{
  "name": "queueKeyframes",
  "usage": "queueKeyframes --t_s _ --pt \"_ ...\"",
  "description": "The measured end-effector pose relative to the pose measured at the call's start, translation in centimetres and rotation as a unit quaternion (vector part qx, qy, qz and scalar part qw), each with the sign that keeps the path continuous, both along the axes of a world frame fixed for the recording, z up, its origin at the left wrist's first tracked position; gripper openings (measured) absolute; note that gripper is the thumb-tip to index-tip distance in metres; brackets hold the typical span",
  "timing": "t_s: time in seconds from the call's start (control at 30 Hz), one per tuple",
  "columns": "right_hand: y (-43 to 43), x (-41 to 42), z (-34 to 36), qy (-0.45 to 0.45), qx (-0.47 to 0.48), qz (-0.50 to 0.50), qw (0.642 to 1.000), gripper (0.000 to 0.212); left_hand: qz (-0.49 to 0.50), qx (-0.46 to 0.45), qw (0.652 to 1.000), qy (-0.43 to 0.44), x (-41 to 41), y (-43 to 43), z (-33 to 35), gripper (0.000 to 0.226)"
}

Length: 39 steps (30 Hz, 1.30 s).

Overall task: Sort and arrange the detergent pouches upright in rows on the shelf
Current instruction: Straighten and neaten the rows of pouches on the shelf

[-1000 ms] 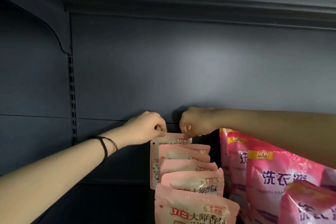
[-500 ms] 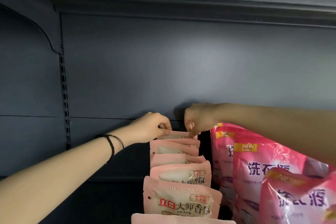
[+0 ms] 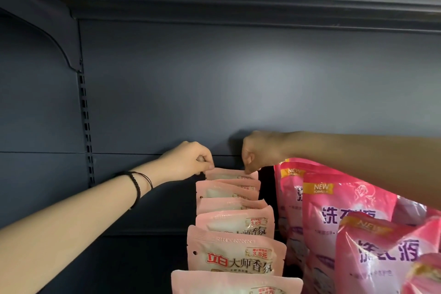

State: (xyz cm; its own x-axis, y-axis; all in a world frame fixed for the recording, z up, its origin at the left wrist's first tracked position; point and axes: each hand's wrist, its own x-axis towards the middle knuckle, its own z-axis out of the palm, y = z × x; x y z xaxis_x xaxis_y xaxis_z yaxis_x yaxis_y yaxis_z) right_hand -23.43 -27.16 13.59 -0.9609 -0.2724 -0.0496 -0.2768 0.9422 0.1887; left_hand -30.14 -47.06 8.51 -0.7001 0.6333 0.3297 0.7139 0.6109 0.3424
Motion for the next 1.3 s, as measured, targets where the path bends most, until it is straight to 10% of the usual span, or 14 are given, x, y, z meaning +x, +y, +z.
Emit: queueKeyframes --t_s 0.4,0.77,1.3 --pt "-0.3 2.6 1.4 -0.034 -0.11 0.005 0.993 0.032 -0.125 0.059 0.983 -0.119 2.1 -1.5 1.4 0.005" --pt "-1.1 2.0 -0.5 -0.05 -0.076 -0.067 0.994 0.023 -0.031 0.038 0.957 -0.286 1.9 -1.5 0.7 0.017" --pt "-1.0 1.2 -0.9 -0.003 -0.139 -0.074 0.987 0.017 0.0 0.054 0.984 -0.17 0.9 -0.8 -0.1 0.018"
